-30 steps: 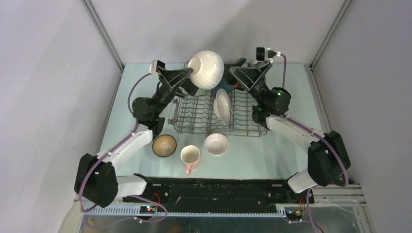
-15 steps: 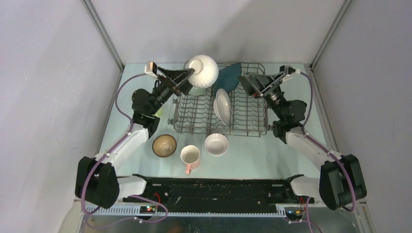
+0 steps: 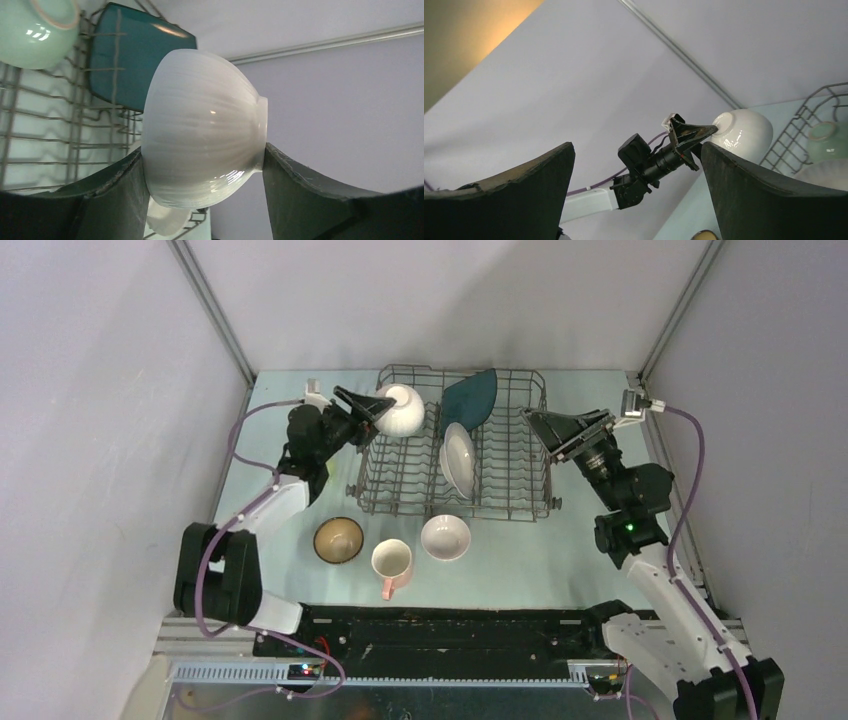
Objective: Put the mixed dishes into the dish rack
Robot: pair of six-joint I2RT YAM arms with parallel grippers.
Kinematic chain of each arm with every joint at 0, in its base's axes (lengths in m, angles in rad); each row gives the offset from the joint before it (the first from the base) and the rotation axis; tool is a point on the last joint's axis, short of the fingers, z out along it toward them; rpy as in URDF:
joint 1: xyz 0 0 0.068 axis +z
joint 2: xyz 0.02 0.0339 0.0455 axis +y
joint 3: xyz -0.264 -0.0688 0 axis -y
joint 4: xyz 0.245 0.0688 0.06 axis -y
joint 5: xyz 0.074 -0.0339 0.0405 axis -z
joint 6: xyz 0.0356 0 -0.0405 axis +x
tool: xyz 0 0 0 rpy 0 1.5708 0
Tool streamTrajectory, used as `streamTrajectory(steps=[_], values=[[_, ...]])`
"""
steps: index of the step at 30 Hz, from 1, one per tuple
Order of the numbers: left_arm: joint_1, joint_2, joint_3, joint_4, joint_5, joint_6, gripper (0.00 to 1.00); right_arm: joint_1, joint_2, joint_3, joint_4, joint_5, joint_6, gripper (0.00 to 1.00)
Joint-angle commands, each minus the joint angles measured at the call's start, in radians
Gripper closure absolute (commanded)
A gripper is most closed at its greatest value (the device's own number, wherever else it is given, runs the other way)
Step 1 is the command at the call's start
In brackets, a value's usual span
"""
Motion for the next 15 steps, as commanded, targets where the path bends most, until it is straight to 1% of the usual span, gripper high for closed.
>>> streamTrajectory(steps=[1,5,9,12,15], values=[[0.013,0.045,0.095,0.014,-0.009,0.094,1.00,-0.015,-0.070,0.005,-0.163,0.033,-0.131,0.01],[0.015,0.120,0.132,-0.079,-0.041,0.187,1.00,-0.028,-0.105,0.005,-0.209,0.031,-0.158,0.02],[0.015,0.219,0.219,-0.194,-0.032,0.277,1.00,-0.037,-0.120,0.005,-0.228,0.029,-0.170,0.02],[0.015,0.284,0.299,-0.273,-0.015,0.319,1.00,-0.042,-0.120,0.006,-0.231,0.016,-0.165,0.03],[0.014,0.346,0.344,-0.316,-0.013,0.350,1.00,-0.049,-0.126,0.005,-0.239,0.010,-0.164,0.03]])
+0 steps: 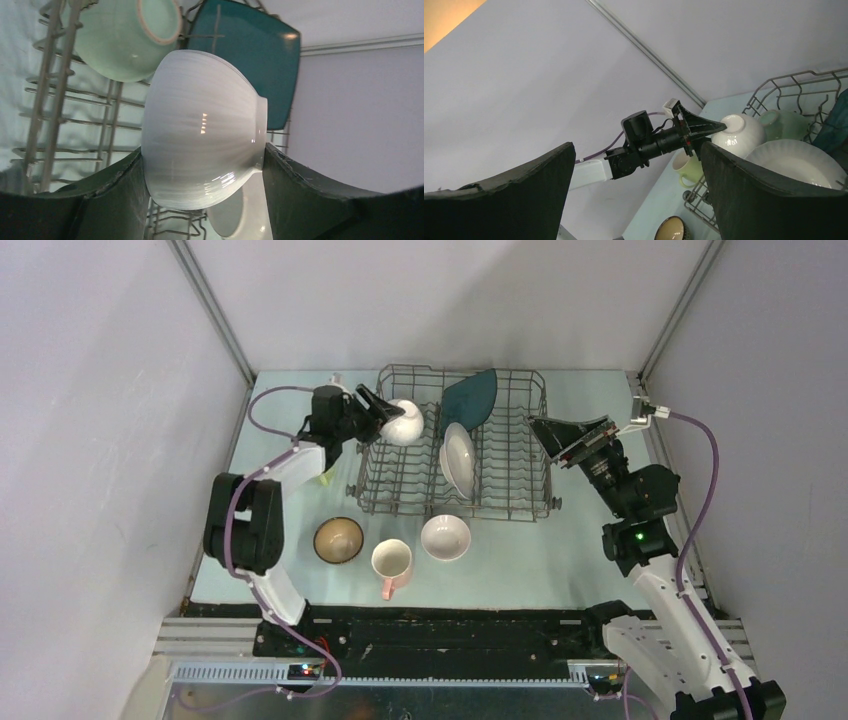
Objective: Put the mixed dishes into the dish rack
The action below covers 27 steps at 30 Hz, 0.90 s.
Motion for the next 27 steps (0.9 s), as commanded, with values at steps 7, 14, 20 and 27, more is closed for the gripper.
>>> streamTrajectory(steps=[7,14,20,27], values=[[0.003,0.154,0.155,-0.151,0.048,0.161,1.00,-0.025,-0.055,0.005,-0.099,0.012,-0.058,0.03],[-0.010,0.207,0.193,-0.225,0.026,0.222,1.00,-0.035,-0.049,0.005,-0.114,0.002,-0.064,0.04],[-0.037,0.237,0.231,-0.270,-0.007,0.273,1.00,-0.042,-0.041,0.005,-0.119,-0.008,-0.065,0.04],[-0.045,0.161,0.150,-0.081,0.032,0.176,1.00,-0.051,-0.041,0.005,-0.121,-0.017,-0.072,0.04]])
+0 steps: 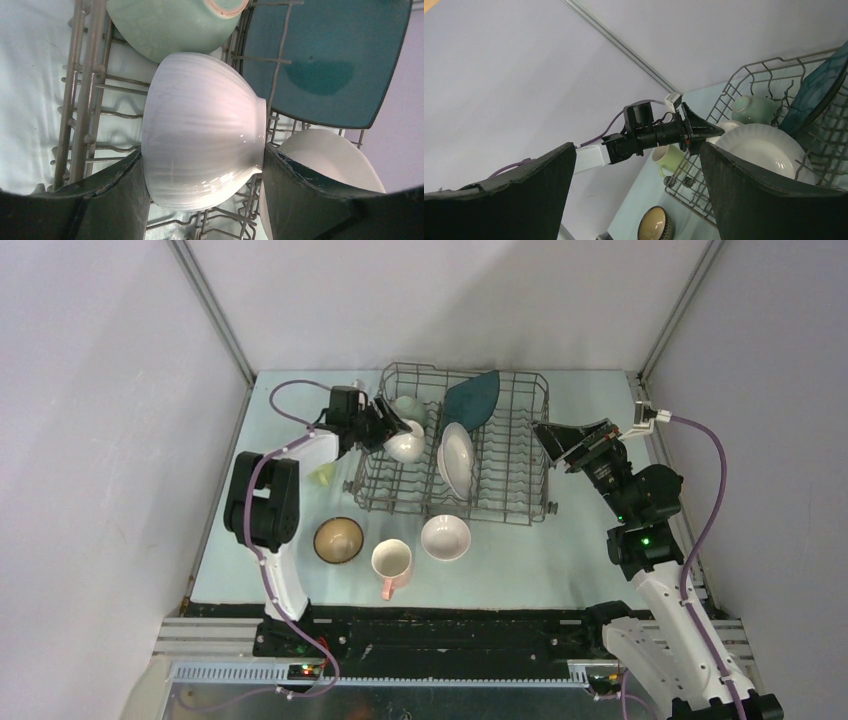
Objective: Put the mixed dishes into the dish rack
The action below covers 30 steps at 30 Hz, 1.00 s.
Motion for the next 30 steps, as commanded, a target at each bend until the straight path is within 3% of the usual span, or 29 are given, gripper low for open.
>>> streamTrajectory(steps=[1,6,17,21,23,25,26,28,30], values=[[-0.017,-0.077,-0.047,0.191,0.032,-0.072,1.00,-0.010,0.000,0.005,0.018,-0.014,-0.021,0.04],[-0.020,-0.129,-0.091,0.273,0.048,-0.130,1.00,-0.019,0.007,0.005,0.022,-0.021,-0.022,0.04],[-0.051,-0.052,0.039,0.022,-0.033,0.005,1.00,-0.031,0.022,0.005,0.028,-0.045,-0.014,0.04],[-0.051,-0.021,-0.015,0.141,0.000,-0.033,1.00,-0.037,0.015,-0.003,0.027,-0.047,-0.014,0.04],[-0.051,-0.001,-0.007,0.126,-0.003,-0.028,1.00,-0.041,0.010,-0.009,0.029,-0.048,-0.011,0.04],[-0.051,0.005,0.001,0.086,-0.030,-0.003,0.93,-0.044,0.006,-0.013,0.024,-0.050,-0.013,0.03],[-0.051,-0.001,0.005,0.035,-0.059,0.021,0.75,-0.045,0.004,-0.013,0.018,-0.049,-0.014,0.03],[-0.055,-0.012,0.023,-0.038,-0.107,0.063,0.62,-0.050,-0.001,-0.014,0.003,-0.044,-0.015,0.03],[-0.060,-0.026,0.035,-0.086,-0.151,0.090,0.55,-0.059,-0.006,-0.021,0.001,-0.034,-0.009,0.03]])
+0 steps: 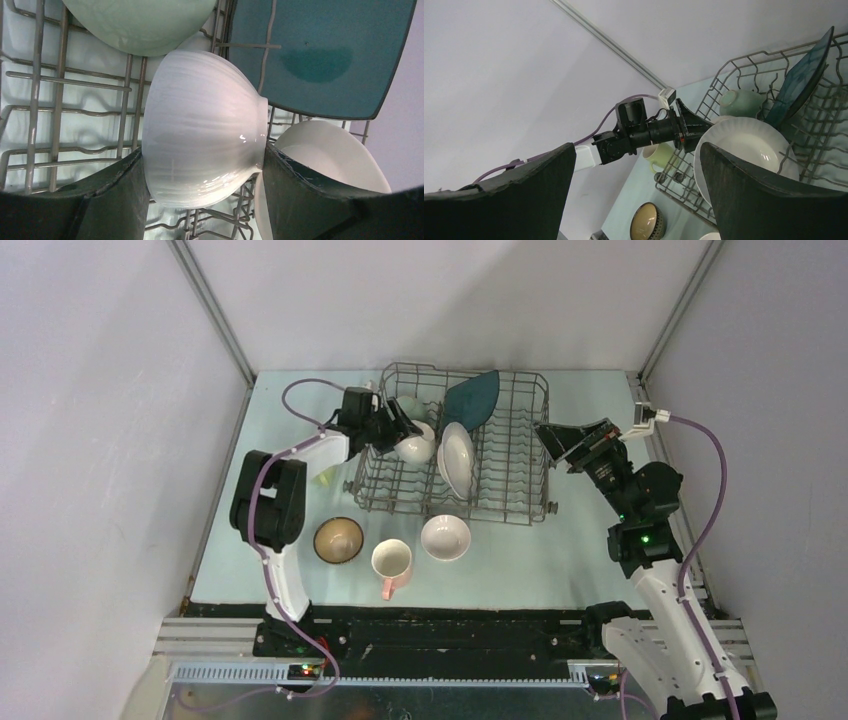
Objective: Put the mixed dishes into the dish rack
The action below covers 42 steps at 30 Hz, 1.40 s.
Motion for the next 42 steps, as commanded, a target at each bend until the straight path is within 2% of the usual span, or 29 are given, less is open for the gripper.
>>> streamTrajectory(steps=[1,4,9,11,16,26,29,34,37,40,42], values=[[-0.010,-0.046,0.043,-0.144,-0.148,0.113,0.53,-0.019,-0.023,-0.013,0.017,0.000,0.004,0.03],[-0.013,-0.059,0.059,-0.195,-0.195,0.134,0.46,-0.025,-0.017,-0.017,0.034,-0.013,0.018,0.03],[-0.016,-0.072,0.078,-0.273,-0.272,0.166,0.20,-0.027,-0.014,-0.018,0.041,-0.024,0.026,0.03],[-0.018,-0.084,0.076,-0.284,-0.293,0.174,0.17,-0.028,-0.017,-0.018,0.041,-0.025,0.026,0.03],[-0.020,-0.127,0.079,-0.318,-0.351,0.196,0.02,-0.030,-0.023,-0.018,0.031,-0.028,0.021,0.03],[-0.023,-0.279,0.051,-0.340,-0.368,0.223,0.00,-0.034,-0.048,-0.017,-0.056,-0.034,-0.050,0.02],[-0.035,-0.342,0.037,-0.351,-0.366,0.241,0.00,-0.033,-0.047,-0.017,-0.133,-0.045,-0.102,0.03],[-0.070,-0.518,-0.016,-0.411,-0.462,0.253,0.00,-0.012,-0.053,-0.016,-0.334,-0.041,-0.235,0.05],[-0.074,-0.697,-0.128,-0.408,-0.420,0.242,0.00,0.122,-0.086,0.010,-0.491,0.098,-0.367,0.10],[-0.076,-0.842,-0.228,-0.407,-0.360,0.250,0.00,0.372,-0.092,0.026,-0.635,0.292,-0.434,0.11],[-0.080,-0.928,-0.274,-0.446,-0.335,0.256,0.00,0.520,-0.070,0.030,-0.688,0.479,-0.455,0.12]])
